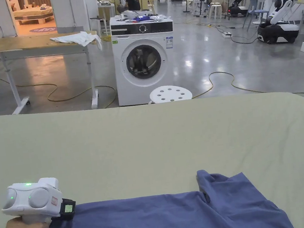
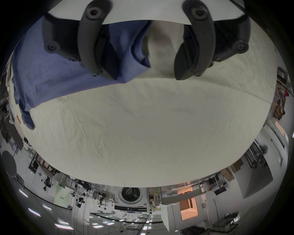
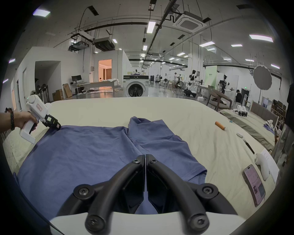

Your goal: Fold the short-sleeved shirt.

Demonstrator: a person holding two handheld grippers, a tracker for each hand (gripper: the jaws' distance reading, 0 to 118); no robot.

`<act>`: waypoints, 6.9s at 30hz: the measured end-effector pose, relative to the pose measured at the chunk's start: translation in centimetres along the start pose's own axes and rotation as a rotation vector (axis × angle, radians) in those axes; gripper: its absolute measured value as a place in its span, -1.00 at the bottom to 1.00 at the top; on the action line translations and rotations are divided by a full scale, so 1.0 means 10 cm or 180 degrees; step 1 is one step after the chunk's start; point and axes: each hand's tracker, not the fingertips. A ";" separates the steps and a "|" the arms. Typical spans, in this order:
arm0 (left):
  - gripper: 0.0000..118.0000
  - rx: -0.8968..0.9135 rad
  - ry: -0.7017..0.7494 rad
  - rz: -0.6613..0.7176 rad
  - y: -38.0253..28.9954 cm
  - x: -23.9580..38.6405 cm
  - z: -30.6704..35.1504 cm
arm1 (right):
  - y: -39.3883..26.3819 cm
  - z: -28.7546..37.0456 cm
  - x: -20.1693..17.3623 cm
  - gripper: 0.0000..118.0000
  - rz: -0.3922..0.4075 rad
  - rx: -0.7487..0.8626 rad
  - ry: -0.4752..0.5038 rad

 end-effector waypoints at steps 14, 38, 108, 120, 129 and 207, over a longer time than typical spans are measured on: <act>-1.00 0.0492 -0.0401 -0.0008 -0.05 -0.10 0.53 | 0.96 -1.76 1.04 0.02 0.0118 -0.1146 -0.0085; -1.00 0.0874 -0.0291 0.0078 -0.21 -0.19 1.27 | 1.08 -1.63 1.03 -0.95 0.0265 -0.0826 -0.0042; -1.00 0.2166 -0.0270 0.0465 -0.60 -0.86 3.44 | 2.35 1.07 0.86 -0.95 0.0460 0.0663 -0.0144; -1.00 0.1989 -0.0468 0.0490 -2.18 -0.87 3.83 | 1.10 2.08 0.91 -0.95 0.0442 0.0364 -0.0069; -1.00 0.1404 -0.0496 0.0567 -3.07 -0.79 3.68 | 0.33 2.28 0.98 -0.95 0.0470 -0.0242 0.0029; 0.19 -0.0513 -0.0009 0.0555 -3.76 -0.55 2.49 | -0.30 1.41 -0.25 -1.00 -0.0042 0.0521 0.0249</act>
